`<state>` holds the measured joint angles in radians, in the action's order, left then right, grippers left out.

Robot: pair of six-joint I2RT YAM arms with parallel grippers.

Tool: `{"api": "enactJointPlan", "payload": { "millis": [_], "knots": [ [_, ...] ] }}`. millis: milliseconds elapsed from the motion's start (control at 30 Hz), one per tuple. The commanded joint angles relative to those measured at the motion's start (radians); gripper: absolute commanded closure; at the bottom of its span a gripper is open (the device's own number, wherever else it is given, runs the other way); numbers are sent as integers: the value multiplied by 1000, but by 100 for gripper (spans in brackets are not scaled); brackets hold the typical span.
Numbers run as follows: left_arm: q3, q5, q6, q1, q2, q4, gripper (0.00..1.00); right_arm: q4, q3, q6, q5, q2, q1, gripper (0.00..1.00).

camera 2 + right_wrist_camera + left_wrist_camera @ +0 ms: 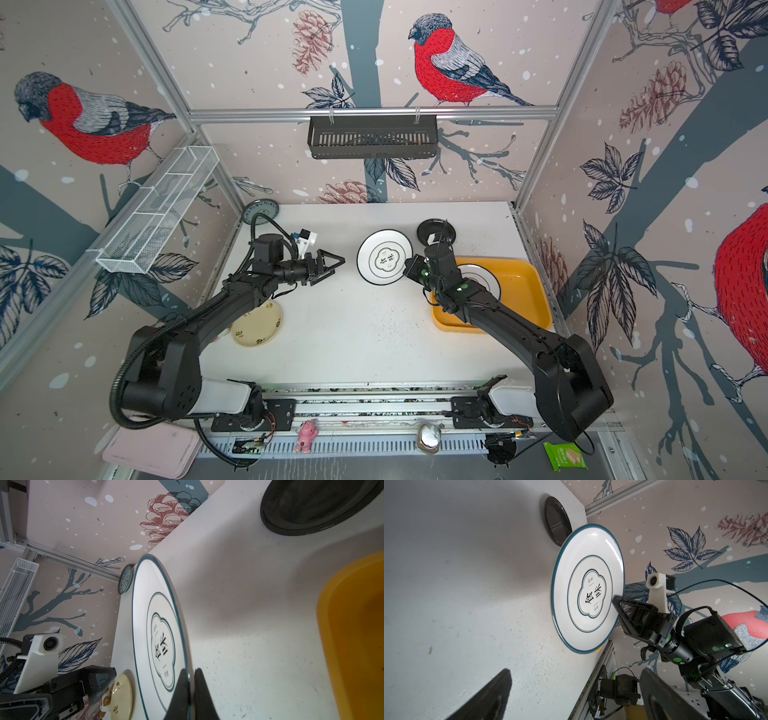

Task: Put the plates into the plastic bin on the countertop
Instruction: 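Open the left gripper and lift the plate toward the bin with the right gripper, then carry the plate over the yellow bin with the right gripper while the left gripper withdraws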

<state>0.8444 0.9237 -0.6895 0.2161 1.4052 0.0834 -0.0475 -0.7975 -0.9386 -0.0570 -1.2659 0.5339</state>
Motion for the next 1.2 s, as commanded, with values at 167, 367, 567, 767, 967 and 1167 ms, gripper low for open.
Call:
{"api": "enactJointPlan", "payload": {
  "millis": [167,367,567,767,967,1167],
  "knots": [
    [15,82,80,66,22,21,4,71,54,4,34,147,-71,97],
    [22,136,91,152,78,46,4,116,118,19,32,252,-140,97],
    [36,141,116,192,94,53,4,200,160,42,17,344,-248,96],
    [40,145,128,203,99,68,4,269,191,86,-29,412,-364,96],
    [37,132,127,210,104,75,4,303,225,119,-92,461,-470,96],
    [38,126,123,210,110,77,4,327,278,126,-140,516,-571,96]
  ]
}}
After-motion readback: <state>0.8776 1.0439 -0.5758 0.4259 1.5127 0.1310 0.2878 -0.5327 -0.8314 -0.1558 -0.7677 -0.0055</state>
